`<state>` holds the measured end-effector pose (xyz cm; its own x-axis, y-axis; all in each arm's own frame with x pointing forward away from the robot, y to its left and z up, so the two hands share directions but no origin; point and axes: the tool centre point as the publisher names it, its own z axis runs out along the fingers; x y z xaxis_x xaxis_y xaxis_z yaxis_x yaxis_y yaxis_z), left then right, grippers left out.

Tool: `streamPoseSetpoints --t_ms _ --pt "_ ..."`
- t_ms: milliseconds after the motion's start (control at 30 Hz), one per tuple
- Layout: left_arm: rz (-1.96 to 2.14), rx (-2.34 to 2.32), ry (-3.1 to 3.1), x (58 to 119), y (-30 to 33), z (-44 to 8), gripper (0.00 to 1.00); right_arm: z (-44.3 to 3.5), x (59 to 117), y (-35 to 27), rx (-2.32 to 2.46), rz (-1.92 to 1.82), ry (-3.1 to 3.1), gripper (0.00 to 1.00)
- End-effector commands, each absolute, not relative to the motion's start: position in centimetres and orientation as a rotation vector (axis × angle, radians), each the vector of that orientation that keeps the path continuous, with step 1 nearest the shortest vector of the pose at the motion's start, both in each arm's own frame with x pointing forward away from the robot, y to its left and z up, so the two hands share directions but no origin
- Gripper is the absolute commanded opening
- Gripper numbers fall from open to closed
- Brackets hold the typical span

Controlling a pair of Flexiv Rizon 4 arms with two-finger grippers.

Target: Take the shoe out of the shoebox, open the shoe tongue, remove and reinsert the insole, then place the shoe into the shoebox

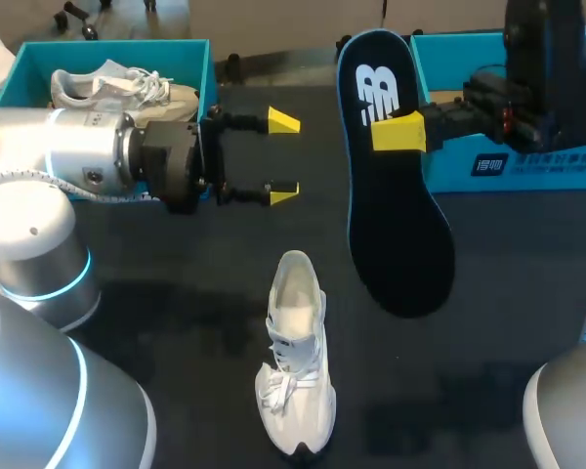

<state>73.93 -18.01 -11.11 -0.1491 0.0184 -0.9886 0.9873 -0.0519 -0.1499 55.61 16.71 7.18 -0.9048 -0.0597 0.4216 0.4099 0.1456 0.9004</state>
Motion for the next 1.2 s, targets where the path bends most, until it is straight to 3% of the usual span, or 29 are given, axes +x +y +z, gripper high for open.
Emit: streamPoseSetpoints --t_ms 33,833,1200 --pt "-1.351 1.185 1.305 73.9 -18.0 -11.1 1.0 7.3 57.6 16.4 -0.346 -1.782 -2.019 0.0" --pt "-1.351 1.185 1.305 73.9 -18.0 -11.1 1.0 0.3 71.6 11.7 -0.688 -1.5 -1.497 0.0" --pt "-1.351 1.185 1.305 73.9 -18.0 -11.1 1.0 0.3 71.6 11.7 -0.688 -1.5 -1.497 0.0"
